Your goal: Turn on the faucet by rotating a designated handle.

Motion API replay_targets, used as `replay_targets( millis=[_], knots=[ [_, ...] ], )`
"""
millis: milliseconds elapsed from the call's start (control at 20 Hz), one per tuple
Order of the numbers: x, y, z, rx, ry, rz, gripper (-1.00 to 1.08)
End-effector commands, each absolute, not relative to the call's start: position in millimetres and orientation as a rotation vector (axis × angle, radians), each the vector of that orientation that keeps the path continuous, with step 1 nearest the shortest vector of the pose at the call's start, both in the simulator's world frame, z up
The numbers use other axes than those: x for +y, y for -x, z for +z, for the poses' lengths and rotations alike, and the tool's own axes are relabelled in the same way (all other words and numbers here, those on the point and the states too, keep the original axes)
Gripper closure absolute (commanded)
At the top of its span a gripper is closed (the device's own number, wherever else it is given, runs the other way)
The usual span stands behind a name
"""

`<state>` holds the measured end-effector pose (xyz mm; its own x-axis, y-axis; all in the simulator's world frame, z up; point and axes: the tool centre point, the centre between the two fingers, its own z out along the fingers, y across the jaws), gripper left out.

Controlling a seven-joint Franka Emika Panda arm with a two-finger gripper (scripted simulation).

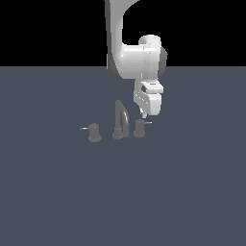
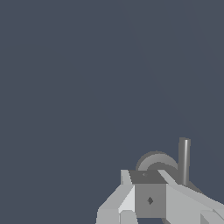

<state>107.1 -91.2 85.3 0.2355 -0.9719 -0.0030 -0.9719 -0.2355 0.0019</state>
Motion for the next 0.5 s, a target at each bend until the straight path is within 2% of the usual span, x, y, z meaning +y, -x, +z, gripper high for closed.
replay_targets(
  millis=[0, 450],
  knots=[
    [-93.3, -109.1, 74.4, 1.973, 2.444, 0.001, 1.08],
    [-95.2, -110.2, 64.0, 2.000, 2.423, 0.000, 1.08]
  ],
)
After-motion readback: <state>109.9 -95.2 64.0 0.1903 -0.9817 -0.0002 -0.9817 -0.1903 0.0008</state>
